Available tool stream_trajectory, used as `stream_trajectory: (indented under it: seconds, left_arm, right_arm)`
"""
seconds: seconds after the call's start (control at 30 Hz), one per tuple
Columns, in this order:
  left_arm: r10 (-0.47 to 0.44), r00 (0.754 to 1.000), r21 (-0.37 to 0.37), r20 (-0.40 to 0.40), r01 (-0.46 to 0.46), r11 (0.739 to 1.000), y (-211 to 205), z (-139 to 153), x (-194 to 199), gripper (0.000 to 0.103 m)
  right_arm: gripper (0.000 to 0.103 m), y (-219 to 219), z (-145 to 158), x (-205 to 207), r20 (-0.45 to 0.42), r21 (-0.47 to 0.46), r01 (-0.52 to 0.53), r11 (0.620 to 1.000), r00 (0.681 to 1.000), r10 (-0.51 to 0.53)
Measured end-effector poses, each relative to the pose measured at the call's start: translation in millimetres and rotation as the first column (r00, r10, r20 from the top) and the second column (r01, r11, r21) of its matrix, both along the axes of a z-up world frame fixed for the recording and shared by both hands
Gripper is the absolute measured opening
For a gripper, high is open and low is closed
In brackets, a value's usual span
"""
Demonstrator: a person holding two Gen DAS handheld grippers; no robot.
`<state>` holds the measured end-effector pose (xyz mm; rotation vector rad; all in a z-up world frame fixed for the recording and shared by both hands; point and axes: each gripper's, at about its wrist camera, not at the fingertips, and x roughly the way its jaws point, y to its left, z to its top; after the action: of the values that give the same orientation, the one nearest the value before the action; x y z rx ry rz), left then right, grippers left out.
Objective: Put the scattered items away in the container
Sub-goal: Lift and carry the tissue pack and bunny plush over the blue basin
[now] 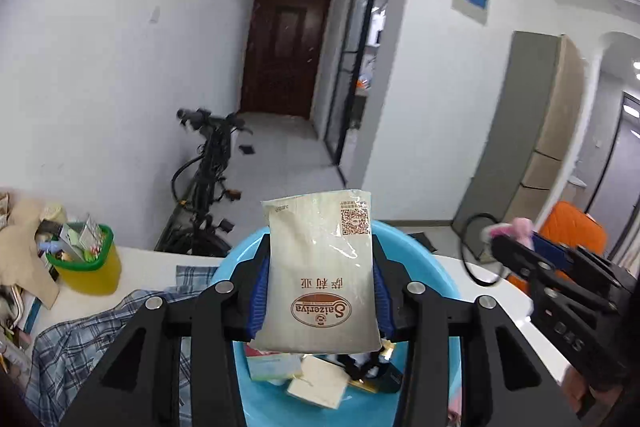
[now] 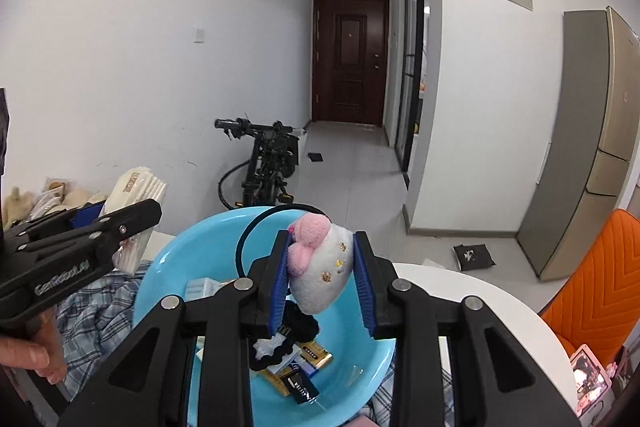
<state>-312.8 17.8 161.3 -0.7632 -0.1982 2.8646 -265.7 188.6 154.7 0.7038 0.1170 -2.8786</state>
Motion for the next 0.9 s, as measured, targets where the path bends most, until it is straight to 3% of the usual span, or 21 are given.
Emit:
stream_trajectory:
  seconds: [0.1,0.23,0.37,0.6,0.8,0.9]
  left_arm:
    - [0.014,1.0,-0.007,0.027,-0.013,1.0,-3.9,-3.1,-24.6,0.045]
    - [0.051,0.995,0.065,0.084,-0.056,0.996,-10.7,-12.0,-45.5,0.045]
    - [0.011,0.997,0.058,0.075,-0.015,0.998,-6.9,-12.7,-50.0,0.045]
    - [-0.003,0.986,-0.044,0.165,0.01,0.999,2.9,-9.5,-59.8,0.045]
    - [-0.014,0.97,-0.066,0.243,0.031,0.997,13.2,-12.4,-60.8,0.045]
    - [-0.017,0.934,-0.02,0.357,0.025,0.999,12.8,-22.0,-67.8,0.045]
  right_arm:
    - [0.029,-4.3,-2.2,-13.7,0.019,0.006,-0.003,1.0,1.0,0.003]
    - [0.029,-5.1,-3.0,-35.1,0.04,-0.027,0.02,0.999,0.999,-0.019]
    - [0.029,-3.6,-6.5,-52.6,0.107,-0.017,0.049,0.999,0.993,-0.047]
    - [0.029,23.8,-7.2,-69.5,0.209,-0.051,0.121,0.991,0.972,-0.108]
    - [0.029,34.5,-11.5,-84.6,0.376,-0.012,0.147,0.989,0.917,-0.132]
    - [0.029,40.9,-14.5,-87.2,0.444,0.015,0.174,0.985,0.881,-0.163]
